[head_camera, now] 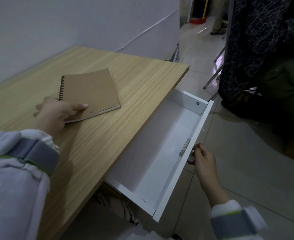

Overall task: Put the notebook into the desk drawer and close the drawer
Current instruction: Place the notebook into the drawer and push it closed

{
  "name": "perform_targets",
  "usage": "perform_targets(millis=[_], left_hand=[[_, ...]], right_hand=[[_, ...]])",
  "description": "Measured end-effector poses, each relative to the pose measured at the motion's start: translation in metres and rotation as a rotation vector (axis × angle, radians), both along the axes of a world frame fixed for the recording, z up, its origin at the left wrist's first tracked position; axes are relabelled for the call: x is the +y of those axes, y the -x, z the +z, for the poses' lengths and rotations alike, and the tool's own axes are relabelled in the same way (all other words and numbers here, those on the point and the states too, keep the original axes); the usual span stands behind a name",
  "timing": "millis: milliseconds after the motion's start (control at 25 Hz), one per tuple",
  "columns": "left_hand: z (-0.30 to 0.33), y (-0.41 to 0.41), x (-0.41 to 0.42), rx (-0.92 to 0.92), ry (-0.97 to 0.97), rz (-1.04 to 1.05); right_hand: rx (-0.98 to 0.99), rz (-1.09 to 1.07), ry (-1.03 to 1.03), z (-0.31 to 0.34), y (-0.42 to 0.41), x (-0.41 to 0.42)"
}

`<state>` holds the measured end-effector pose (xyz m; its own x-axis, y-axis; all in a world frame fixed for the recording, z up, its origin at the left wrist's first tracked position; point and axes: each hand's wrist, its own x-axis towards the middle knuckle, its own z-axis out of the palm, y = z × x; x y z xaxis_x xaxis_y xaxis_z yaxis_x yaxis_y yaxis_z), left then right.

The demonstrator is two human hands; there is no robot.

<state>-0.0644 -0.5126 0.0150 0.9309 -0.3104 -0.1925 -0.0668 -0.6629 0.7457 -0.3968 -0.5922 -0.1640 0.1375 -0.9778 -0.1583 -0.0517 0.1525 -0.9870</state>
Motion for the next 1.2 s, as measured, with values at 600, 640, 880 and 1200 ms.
perform_targets(millis=[600, 640, 880, 1200], left_hand=[[-0.007, 0.026, 0.012, -0.150, 0.276, -0.168], [-0.008, 0.029, 0.014, -0.094, 0.360, -0.173], [-0.010, 0.056, 0.017, 0.010, 0.623, -0.287], [0.002, 0.138, 0.000, 0.139, 0.784, -0.442]], right_hand=[[-0.059, 0.004, -0.048, 0.010, 0.000, 0.005], [-0.056, 0.004, -0.047, 0.010, 0.000, 0.005], [-0.051, 0.006, -0.047, 0.013, 0.001, 0.007], [-0.018, 0.008, -0.070, 0.016, 0.000, 0.008]])
